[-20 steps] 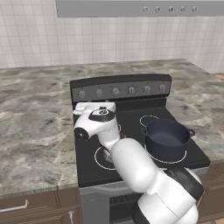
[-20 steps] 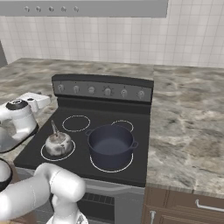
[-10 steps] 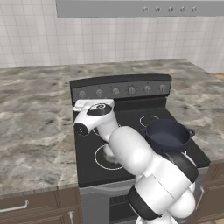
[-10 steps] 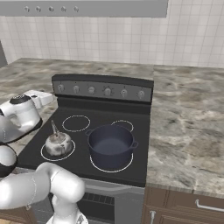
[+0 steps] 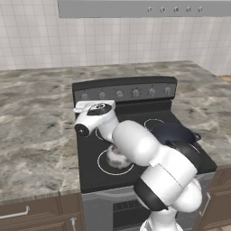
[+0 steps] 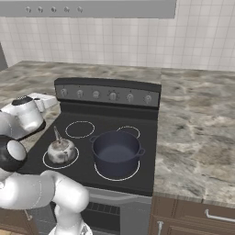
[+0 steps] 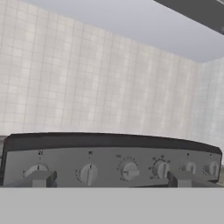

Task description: Pick the kettle from the cabinet and place it on a stove burner. Then pick the pot from the counter and place it on another stove burner. Finally, turn both burners on.

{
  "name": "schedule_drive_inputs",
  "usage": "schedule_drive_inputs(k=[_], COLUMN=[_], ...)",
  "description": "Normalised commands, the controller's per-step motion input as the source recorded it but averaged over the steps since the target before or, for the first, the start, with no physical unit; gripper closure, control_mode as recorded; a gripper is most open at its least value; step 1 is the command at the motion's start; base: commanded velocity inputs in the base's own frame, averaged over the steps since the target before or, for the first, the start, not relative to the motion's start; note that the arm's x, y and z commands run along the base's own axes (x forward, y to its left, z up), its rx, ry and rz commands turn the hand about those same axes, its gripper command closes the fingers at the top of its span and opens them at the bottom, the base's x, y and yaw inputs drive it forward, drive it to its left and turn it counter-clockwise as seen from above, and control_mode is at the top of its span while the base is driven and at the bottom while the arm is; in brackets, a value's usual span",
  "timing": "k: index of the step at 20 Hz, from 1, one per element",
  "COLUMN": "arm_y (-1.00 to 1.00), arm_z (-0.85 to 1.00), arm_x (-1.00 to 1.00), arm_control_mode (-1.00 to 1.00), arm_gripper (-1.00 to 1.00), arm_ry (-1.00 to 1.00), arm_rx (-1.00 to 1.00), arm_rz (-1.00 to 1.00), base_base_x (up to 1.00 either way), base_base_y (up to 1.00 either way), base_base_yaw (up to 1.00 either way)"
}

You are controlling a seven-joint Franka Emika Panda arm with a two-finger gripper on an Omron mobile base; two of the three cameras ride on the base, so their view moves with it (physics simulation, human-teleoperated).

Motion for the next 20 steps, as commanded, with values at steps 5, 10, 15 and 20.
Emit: schedule_drive_inputs(k=[5,10,15,20], arm_y=[0.12,0.10,0.06,0.01], arm_z=[-0.02,-0.01,-0.03,-0.06], arm_x=[0.21,0.09,0.08,0.05], arm_control_mode=[-1.00,-1.00,-1.00,-1.00], arm_gripper=[-1.00,-1.00,-1.00,-1.00], arm_ry=[0.00,0.00,0.00,0.00], arm_rx=[0.00,0.00,0.00,0.00], arm_rz=[0.00,0.00,0.00,0.00], base_base_x=[0.00,0.00,0.00,0.00], base_base_y=[0.00,0.00,0.00,0.00], base_base_yaw=[0.00,0.00,0.00,0.00])
